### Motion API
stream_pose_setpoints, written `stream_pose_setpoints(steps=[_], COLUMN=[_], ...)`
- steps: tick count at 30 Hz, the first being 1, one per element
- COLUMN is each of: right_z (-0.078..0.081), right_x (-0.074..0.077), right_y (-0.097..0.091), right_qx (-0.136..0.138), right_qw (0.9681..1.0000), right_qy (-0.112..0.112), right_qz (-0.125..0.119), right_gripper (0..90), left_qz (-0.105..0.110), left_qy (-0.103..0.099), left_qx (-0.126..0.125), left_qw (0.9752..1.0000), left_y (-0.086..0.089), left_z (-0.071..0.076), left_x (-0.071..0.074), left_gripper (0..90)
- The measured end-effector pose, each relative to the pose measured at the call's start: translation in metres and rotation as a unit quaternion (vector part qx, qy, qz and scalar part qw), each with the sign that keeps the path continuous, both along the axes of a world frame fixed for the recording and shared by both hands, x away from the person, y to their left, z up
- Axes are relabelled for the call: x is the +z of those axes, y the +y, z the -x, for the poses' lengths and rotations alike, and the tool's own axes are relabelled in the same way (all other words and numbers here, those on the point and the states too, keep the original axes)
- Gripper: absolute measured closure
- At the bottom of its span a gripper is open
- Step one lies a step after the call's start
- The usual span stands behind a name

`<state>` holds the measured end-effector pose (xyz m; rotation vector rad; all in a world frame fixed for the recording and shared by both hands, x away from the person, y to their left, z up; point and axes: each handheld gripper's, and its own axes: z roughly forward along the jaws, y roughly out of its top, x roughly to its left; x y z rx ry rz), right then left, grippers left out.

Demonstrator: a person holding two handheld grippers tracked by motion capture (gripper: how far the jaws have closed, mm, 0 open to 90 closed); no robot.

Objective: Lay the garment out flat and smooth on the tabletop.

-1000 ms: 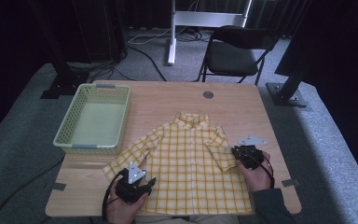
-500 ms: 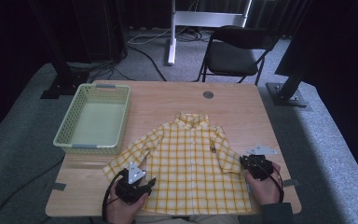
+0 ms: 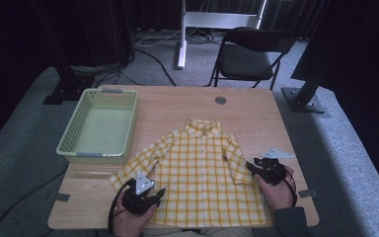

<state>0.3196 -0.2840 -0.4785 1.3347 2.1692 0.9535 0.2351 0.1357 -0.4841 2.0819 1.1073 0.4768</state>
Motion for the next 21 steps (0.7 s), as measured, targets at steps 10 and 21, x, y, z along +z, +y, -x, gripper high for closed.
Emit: stream_pose_setpoints(steps=[10, 21], right_z=[-0.001, 0.008], right_x=[-0.003, -0.003], right_y=[0.0, -0.008], right_qx=[0.021, -0.01], right_qw=[0.9995, 0.9999], right_qy=[0.015, -0.001], right_qz=[-0.016, 0.005], right_gripper=[78.6, 85.2], left_qz=[-0.003, -0.003], left_qy=[0.0, -0.001], left_qx=[-0.001, -0.001], left_qw=[1.0, 1.0], left_y=[0.0, -0.001], left_z=[0.0, 0.0], left_x=[0.0, 0.0], left_gripper=[48.9, 48.7])
